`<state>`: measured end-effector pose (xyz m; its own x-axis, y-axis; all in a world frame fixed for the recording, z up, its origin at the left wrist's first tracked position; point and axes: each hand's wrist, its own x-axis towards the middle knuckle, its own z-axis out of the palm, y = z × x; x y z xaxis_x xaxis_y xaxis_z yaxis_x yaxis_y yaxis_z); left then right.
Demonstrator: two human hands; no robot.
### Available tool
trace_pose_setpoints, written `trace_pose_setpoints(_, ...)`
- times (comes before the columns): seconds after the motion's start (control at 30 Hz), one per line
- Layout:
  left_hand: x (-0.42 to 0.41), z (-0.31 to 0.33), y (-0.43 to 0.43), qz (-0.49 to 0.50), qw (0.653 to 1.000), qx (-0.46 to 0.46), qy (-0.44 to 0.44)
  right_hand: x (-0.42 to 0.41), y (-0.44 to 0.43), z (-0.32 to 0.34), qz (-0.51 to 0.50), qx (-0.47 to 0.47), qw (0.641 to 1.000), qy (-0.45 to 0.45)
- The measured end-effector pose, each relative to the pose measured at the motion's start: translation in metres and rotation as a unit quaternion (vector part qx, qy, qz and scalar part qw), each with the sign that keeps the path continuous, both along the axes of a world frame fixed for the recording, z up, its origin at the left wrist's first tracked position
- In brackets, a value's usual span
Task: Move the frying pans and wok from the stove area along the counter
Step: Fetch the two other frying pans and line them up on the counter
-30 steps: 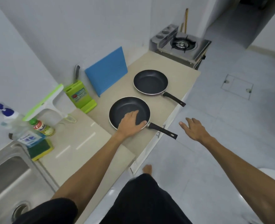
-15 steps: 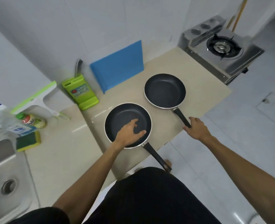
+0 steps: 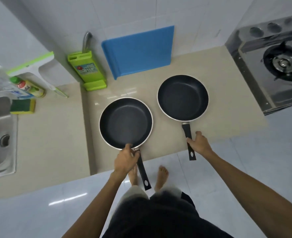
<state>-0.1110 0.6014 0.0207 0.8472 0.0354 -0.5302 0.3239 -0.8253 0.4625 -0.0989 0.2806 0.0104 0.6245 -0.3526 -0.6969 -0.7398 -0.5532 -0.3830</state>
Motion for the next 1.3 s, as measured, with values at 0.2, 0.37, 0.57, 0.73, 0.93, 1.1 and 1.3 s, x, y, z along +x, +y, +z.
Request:
trace_pose_setpoints(0.2,-0.025,-0.031,-0.006,0.093,0.992,-0.042,0.080,0.004,-0.005,-0.027,-0.171,0.205,0.963,0.041)
trace_pose_setpoints(0.37,-0.037,-0.051,-0.007,0.140,0.979,-0.086,0.118,-0.002,-0.007,-0.044,-0.250,0.280,0.926,0.046)
trace_pose_setpoints(0.57,-0.053,-0.071,-0.018,0.172,0.960,-0.163,0.146,-0.003,-0.012,-0.064,-0.301,0.311,0.901,0.031)
trace_pose_setpoints(0.73,-0.061,-0.082,-0.033,0.278,0.909,-0.271,0.153,0.001,-0.012,-0.073,-0.312,0.313,0.897,0.021)
trace_pose_setpoints(0.93,-0.068,-0.080,-0.044,0.347,0.885,-0.286,0.125,0.003,-0.002,-0.074,-0.298,0.248,0.922,0.005)
trace_pose_setpoints(1.1,-0.074,-0.079,-0.051,0.382,0.881,-0.264,0.086,-0.001,0.008,-0.067,-0.265,0.205,0.942,-0.019)
trace_pose_setpoints(1.3,-0.079,-0.080,-0.064,0.363,0.914,-0.170,0.070,-0.017,0.014,-0.065,-0.241,0.185,0.952,-0.042)
